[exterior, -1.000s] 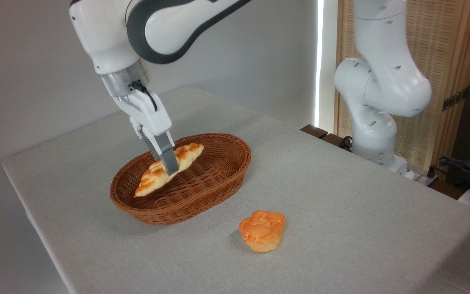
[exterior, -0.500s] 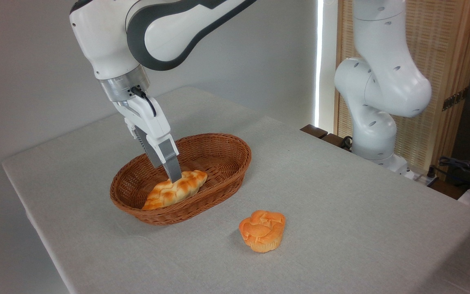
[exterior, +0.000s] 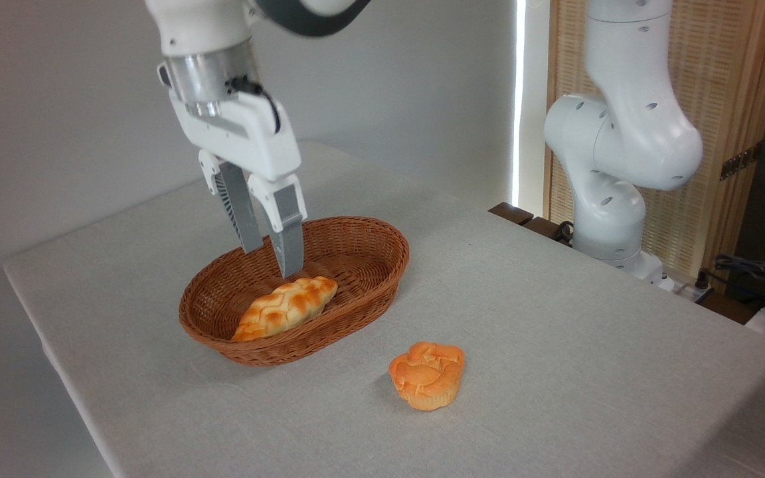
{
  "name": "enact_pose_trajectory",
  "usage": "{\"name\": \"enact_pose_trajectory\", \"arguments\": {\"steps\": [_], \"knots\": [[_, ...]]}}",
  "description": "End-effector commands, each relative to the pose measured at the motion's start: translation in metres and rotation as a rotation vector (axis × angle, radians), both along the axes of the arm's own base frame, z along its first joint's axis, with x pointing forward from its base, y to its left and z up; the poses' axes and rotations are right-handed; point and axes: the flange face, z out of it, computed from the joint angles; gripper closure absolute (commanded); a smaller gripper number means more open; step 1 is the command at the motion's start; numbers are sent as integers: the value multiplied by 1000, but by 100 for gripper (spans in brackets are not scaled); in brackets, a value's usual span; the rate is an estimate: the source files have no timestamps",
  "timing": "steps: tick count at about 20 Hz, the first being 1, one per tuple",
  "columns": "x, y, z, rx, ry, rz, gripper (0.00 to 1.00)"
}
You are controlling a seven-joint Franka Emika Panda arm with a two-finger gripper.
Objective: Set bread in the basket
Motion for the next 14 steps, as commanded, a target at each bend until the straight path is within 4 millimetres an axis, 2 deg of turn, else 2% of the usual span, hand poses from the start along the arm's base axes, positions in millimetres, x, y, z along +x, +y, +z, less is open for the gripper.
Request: {"name": "enact_pose_trajectory", "arguments": {"steps": [1,2,4,6,7,14], "knots": [[5,28,22,-14,-21,39,0],[6,44,27,-14,-16,56,0],[4,62,36,-20,5,7,0],[-2,95,46,-48,31,-25,0],[-5,104,51,-68,36,-28,0],[-10,94,60,-88,23,-15,0]]}}
